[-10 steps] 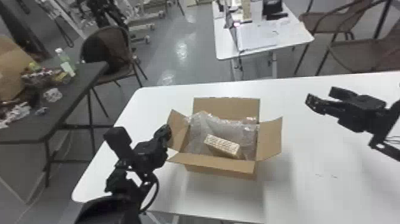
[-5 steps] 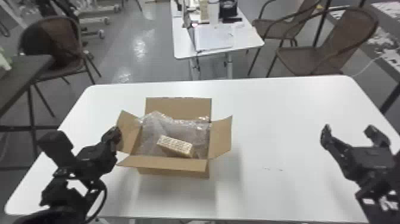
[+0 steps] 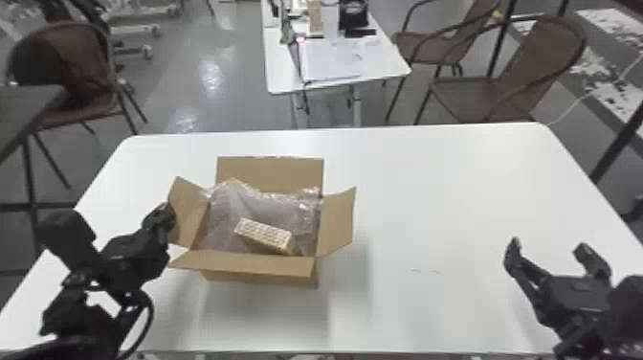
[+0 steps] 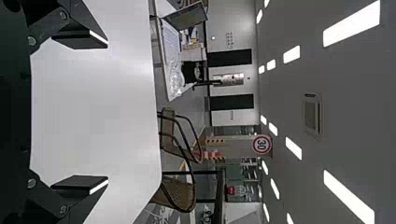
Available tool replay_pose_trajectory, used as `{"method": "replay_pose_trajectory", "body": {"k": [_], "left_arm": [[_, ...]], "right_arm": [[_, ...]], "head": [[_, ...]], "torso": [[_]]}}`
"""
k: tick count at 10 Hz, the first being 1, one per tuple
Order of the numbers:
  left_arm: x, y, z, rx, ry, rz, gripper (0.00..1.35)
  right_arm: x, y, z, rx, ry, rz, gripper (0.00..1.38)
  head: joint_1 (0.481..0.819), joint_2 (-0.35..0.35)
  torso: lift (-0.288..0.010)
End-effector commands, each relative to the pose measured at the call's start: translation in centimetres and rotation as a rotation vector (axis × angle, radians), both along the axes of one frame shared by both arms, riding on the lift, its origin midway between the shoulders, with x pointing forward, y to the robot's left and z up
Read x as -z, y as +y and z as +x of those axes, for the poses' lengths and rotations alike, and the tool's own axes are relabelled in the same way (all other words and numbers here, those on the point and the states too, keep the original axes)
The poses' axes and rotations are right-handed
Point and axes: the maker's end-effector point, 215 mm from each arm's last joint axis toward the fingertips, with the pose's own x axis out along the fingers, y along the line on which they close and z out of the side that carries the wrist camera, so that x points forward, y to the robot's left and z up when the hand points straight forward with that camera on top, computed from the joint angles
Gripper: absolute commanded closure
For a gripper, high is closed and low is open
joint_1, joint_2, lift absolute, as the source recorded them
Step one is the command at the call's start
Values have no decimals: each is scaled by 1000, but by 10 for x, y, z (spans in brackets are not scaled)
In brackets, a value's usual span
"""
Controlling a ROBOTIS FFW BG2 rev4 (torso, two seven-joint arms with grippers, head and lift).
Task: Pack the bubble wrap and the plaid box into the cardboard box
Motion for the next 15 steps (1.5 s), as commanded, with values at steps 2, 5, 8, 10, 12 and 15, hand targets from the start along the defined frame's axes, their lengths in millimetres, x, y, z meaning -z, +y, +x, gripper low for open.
{"method": "replay_pose_trajectory", "body": {"k": [2,5,8,10,12,15], "left_arm": [[-16,16,4,-112,-44,51,1204],[-31,65,-7,-367,-137,73,1205],[-24,133,-65,-696,-203,119,1204],[-17,162,-103,-881,-205,108,1088],[-13,175,-120,-961,-200,90,838],[-59,183,-147,-1019,-383,193,50]], "right_arm": [[0,0,1,-2,0,6,252],[-1,3,3,-9,-3,10,254],[-3,6,4,-25,-6,15,252],[-2,10,5,-44,7,13,252],[2,13,5,-58,24,12,252],[-1,19,8,-84,28,-5,252]], "head": [[695,109],[695,150],[695,233],[695,290],[695,330],[695,350]], "torso": [[-121],[-121],[-121],[-121],[-121],[-121]]}}
